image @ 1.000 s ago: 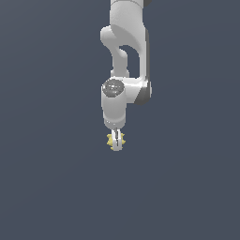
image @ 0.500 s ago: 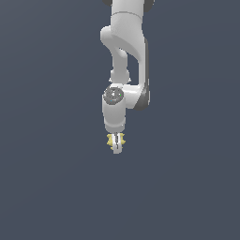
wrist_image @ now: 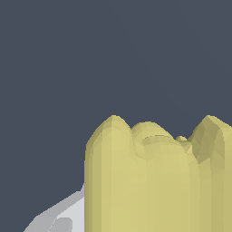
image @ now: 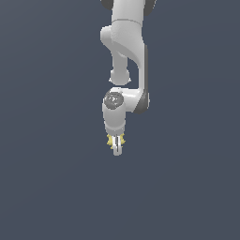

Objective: Pick up the object and move it to a goal position.

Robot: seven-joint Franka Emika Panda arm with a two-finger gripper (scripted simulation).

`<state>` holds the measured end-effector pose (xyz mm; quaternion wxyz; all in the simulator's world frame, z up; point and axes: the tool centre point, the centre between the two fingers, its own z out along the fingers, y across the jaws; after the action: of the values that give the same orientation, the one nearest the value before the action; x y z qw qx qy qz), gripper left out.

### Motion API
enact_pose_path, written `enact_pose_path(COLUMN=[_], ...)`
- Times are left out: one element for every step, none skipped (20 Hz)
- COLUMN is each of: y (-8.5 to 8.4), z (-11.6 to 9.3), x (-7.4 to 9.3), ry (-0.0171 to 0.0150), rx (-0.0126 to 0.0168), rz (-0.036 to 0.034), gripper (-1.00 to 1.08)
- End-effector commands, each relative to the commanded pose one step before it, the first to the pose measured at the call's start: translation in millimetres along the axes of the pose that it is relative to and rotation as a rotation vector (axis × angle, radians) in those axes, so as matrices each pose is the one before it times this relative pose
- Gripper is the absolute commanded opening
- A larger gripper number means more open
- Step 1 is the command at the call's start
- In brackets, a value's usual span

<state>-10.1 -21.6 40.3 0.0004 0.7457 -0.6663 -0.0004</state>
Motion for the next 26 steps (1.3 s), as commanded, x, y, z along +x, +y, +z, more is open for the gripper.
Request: enact_pose_path(y=[-0.3,0.0,0.0,0.0,0.0,0.0,0.1,0.03,0.08,0.13,0.19,0.24,0.31,0.35,0.4,0.46,0.51,0.6,0.62,0.68,0.74,0.83,0.84,0.92,0.93,0.97], z=[-0.04,0.0,0.0,0.0,0.0,0.0,-0.04,-0.27,-0.81,-1.36,-1.9,-2.45,-2.93,-3.55,-4.12,-4.69,-5.27,-5.77,-6.47,-7.09,-7.72,-8.23,-8.94,-9.41,-10.02,-10.52], x=[-0.03,0.0,0.0,0.0,0.0,0.0,-0.01,-0.01,-0.02,-0.03,-0.04,-0.05,0.11,-0.07,-0.08,-0.09,-0.1,0.21,-0.11,-0.11,-0.12,0.25,-0.11,0.18,-0.09,-0.08], ry=[0.00001,0.0,0.0,0.0,0.0,0.0,0.0,0.0,0.0,0.0,0.0,0.0,-0.00042,0.0,0.0,0.0,0.0,-0.0005,0.0,0.0,0.0,-0.0004,0.0,-0.00016,0.0,0.0], rx=[0.00074,0.0,0.0,0.0,0.0,0.0,0.0,0.0,0.0,0.0,0.0,0.0,-0.00006,0.0,0.0,0.0,0.0,-0.00008,0.0,0.0,0.0,-0.00013,0.0,-0.00012,0.0,0.0], rz=[-0.00007,0.0,0.0,0.0,0.0,0.0,0.0,0.0,0.0,0.0,0.0,0.0,0.00025,0.0,0.0,0.0,0.0,0.00046,0.0,0.0,0.0,0.00055,0.0,0.00044,0.0,0.0], gripper=[-1.0,-1.0,-1.0,-1.0,-1.0,-1.0,-1.0,-1.0,-1.0,-1.0,-1.0,-1.0,-1.0,-1.0,-1.0,-1.0,-1.0,-1.0,-1.0,-1.0,-1.0,-1.0,-1.0,-1.0,-1.0,-1.0])
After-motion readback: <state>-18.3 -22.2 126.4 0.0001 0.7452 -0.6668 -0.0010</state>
